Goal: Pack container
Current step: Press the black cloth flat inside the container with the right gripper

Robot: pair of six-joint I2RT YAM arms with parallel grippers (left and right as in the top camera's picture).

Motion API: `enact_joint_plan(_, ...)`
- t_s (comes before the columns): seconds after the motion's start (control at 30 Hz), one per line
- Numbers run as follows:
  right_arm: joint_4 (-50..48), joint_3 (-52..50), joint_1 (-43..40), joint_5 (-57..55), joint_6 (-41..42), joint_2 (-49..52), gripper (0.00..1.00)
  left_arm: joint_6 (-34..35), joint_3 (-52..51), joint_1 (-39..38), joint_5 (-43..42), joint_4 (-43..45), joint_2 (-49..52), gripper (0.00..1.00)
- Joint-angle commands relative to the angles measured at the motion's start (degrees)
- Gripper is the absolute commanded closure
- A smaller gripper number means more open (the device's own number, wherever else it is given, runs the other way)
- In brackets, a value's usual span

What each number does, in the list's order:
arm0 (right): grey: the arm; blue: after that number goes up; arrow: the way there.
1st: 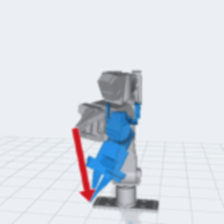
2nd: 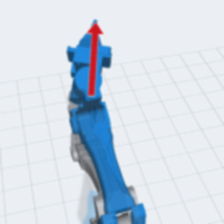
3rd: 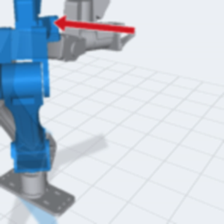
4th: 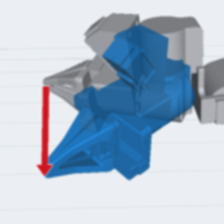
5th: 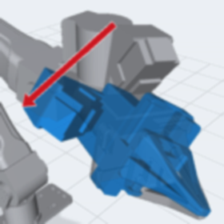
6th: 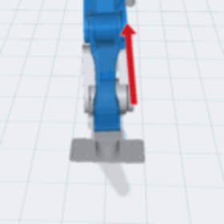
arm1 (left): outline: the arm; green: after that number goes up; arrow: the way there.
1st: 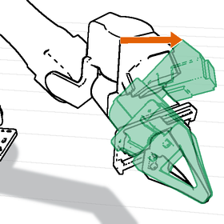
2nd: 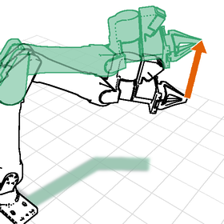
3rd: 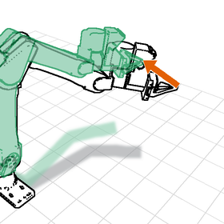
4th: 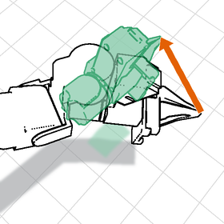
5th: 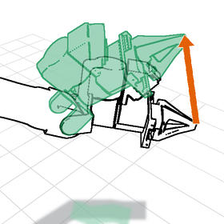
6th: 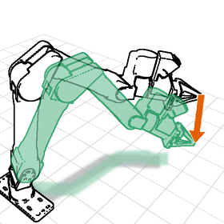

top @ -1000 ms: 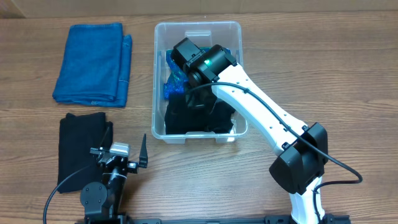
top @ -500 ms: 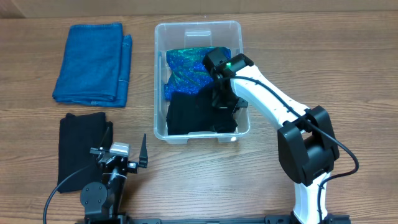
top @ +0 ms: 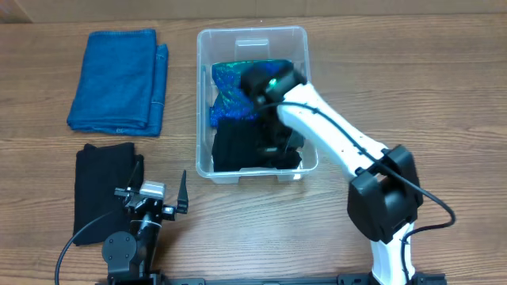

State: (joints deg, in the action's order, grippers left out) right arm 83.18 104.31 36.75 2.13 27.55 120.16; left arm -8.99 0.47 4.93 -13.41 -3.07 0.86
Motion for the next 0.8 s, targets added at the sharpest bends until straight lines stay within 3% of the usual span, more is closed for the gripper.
enact_joint_plan(0.0, -3.98, -6.8, 0.79, 4.7, -0.37, -0.55, 0.87, 0.63, -0.2, 0.31, 0.31, 0.02, -0.55, 0.0)
enact_joint_plan(0.17, -9.16, -8.96, 0.46, 5.18, -0.09, -0.57, 0.89, 0.63, -0.2, 0.31, 0.33, 0.02, -0.55, 0.0)
enact_joint_plan(0.47, -0.92, 11.23, -0.11, -2.4, 1.01, -0.57, 0.84, 0.61, -0.2, 0.31, 0.33, 0.02, -0.55, 0.0)
enact_joint_plan(0.77, -6.23, -0.24, -0.92, -5.64, 1.25, -0.44, 0.77, 0.61, -0.2, 0.31, 0.33, 0.02, -0.55, 0.0)
